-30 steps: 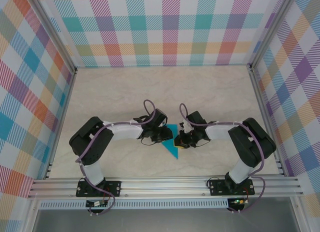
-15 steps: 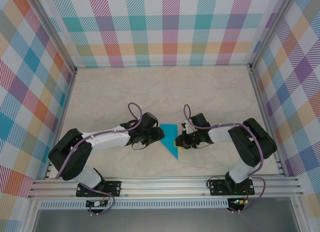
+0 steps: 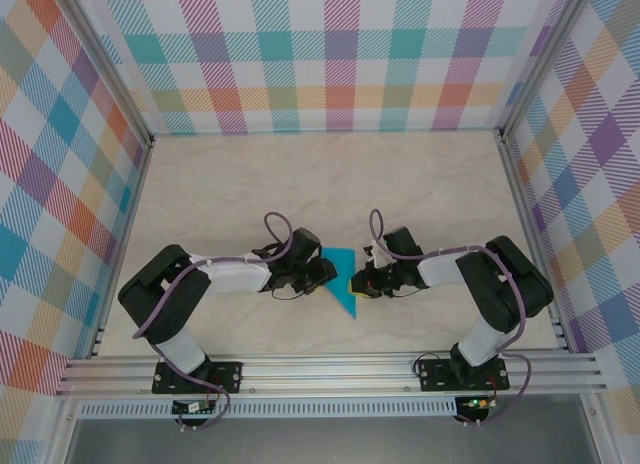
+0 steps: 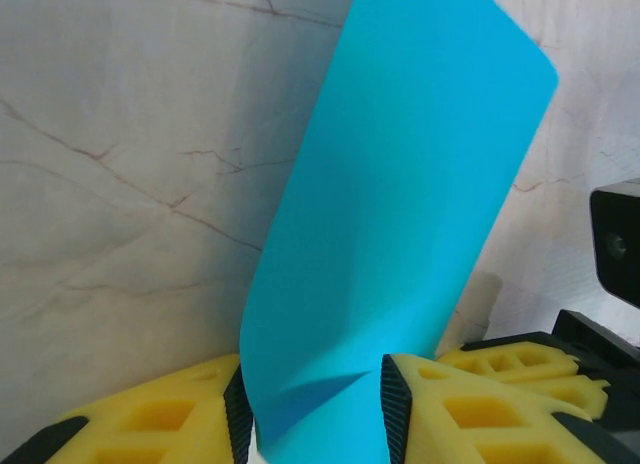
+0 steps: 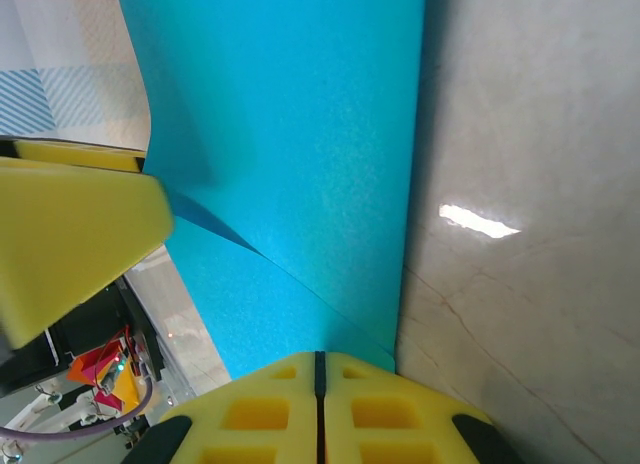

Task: Fold a paper plane with a square sheet of paper (pick it up from the middle)
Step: Perform the fifth fold on the wing at the bottom-center of the table.

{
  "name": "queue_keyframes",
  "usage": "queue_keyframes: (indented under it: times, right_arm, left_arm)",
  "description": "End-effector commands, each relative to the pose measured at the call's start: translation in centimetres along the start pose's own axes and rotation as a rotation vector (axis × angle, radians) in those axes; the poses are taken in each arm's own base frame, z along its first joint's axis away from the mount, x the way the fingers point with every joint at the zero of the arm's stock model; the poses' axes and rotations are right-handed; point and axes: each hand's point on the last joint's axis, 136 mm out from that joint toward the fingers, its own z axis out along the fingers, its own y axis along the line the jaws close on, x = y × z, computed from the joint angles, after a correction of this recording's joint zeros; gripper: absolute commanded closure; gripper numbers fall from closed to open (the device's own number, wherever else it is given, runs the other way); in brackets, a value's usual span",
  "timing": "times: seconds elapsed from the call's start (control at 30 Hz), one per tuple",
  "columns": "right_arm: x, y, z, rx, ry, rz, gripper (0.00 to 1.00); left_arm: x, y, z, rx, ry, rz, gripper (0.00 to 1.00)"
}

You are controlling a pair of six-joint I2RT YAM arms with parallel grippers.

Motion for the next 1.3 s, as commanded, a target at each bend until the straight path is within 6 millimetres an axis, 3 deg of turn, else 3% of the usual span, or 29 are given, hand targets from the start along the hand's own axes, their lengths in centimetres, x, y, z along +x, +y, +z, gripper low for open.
queue_keyframes:
  times: [0.0, 0.2, 0.33, 0.57, 0.73, 0.87, 1.03, 1.27]
  right_arm:
    - [1.9, -4.8, 0.5, 0.149, 0.023, 0.111, 0.92]
    - [1.6, -4.3, 0.2, 0.141, 0.012, 0.099, 0.91]
    - [0.9, -2.8, -0.7, 0.127, -0.016, 0.058, 0.89]
    - [0.1, -0.3, -4.3, 0.275, -0.16, -0.125, 0.82]
    - [1.0, 1.7, -5.9, 0.409, -0.3, -0.368, 0.7]
    - [2.0, 2.3, -5.0, 0.478, -0.321, -0.503, 0.63]
    - [3.1, 3.8, -2.0, 0.517, -0.329, -0.674, 0.61]
    - [2.8, 3.7, -0.4, 0.592, -0.368, -0.749, 0.59]
  left_arm:
    - [0.1, -2.0, 0.4, 0.074, 0.031, 0.003, 0.63]
    - [-0.1, -2.0, 0.3, 0.055, 0.024, 0.035, 0.79]
    - [-0.2, -2.5, 0.0, 0.054, 0.024, 0.06, 0.93]
    - [-0.7, -2.7, -0.8, 0.025, -0.005, 0.058, 0.99]
    - [-0.6, -2.9, -0.9, 0.026, -0.007, 0.052, 1.0]
    - [-0.6, -3.1, -1.0, 0.033, -0.007, 0.046, 1.0]
    - [-0.5, -3.8, -1.0, 0.057, -0.001, 0.039, 1.0]
    - [-0.3, -4.2, -0.9, 0.074, 0.012, 0.027, 1.0]
